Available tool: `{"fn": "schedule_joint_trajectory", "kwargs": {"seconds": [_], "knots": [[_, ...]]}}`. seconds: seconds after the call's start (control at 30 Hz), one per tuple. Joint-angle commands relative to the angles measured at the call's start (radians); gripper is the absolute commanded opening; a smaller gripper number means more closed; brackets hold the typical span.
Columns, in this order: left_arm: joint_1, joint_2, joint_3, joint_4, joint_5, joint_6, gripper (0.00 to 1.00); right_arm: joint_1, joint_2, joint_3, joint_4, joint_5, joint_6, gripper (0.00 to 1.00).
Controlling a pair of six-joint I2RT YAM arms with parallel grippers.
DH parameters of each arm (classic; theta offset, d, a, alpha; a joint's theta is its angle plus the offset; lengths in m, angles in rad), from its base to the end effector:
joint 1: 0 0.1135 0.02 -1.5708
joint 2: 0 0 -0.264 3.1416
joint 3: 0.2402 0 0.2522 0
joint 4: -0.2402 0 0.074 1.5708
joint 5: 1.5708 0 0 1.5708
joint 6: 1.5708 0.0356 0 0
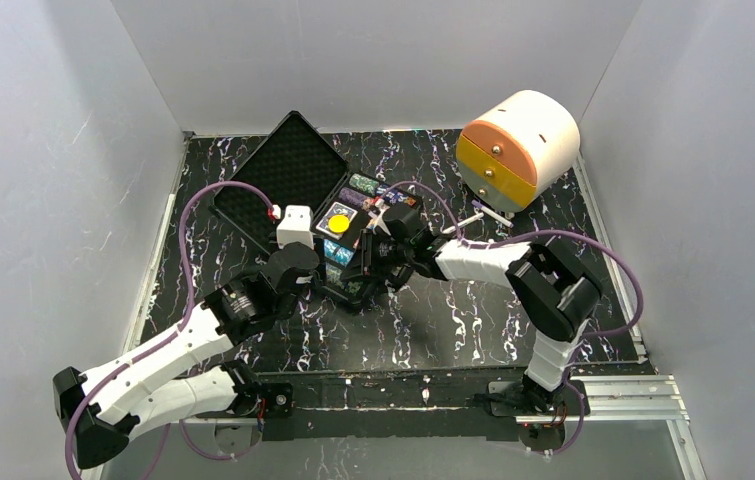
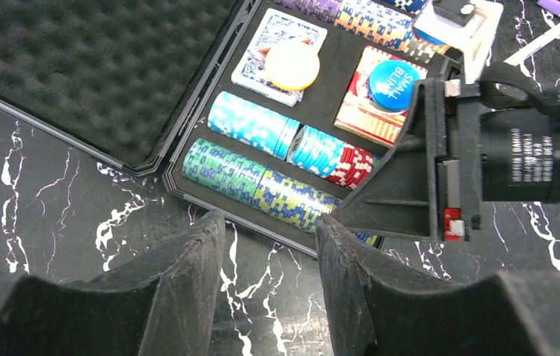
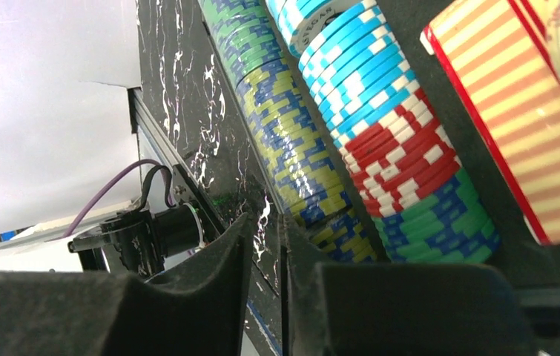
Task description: Pack up texas hold em set
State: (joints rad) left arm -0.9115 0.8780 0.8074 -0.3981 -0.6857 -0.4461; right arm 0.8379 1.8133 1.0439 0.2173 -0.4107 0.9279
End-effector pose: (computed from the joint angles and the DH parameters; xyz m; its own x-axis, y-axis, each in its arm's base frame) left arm 0.1346 -0.1368 0.3133 -0.3643 -0.0751 -0.9283 0.1203 0.9846 -0.1269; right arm 0.2516 0.3008 0.1865 -0.9378 0.0550 -0.3428 -0.2640 0.5283 0.8070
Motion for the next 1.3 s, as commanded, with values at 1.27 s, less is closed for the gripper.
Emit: {"fn": "schedule_joint_trajectory", "kwargs": {"seconds": [1.27], "knots": [[0.005, 0.0, 0.021, 0.001, -0.053, -0.002, 0.49, -0.009, 0.073, -0.274, 0.512, 0.046, 0.281, 0.01]]}}
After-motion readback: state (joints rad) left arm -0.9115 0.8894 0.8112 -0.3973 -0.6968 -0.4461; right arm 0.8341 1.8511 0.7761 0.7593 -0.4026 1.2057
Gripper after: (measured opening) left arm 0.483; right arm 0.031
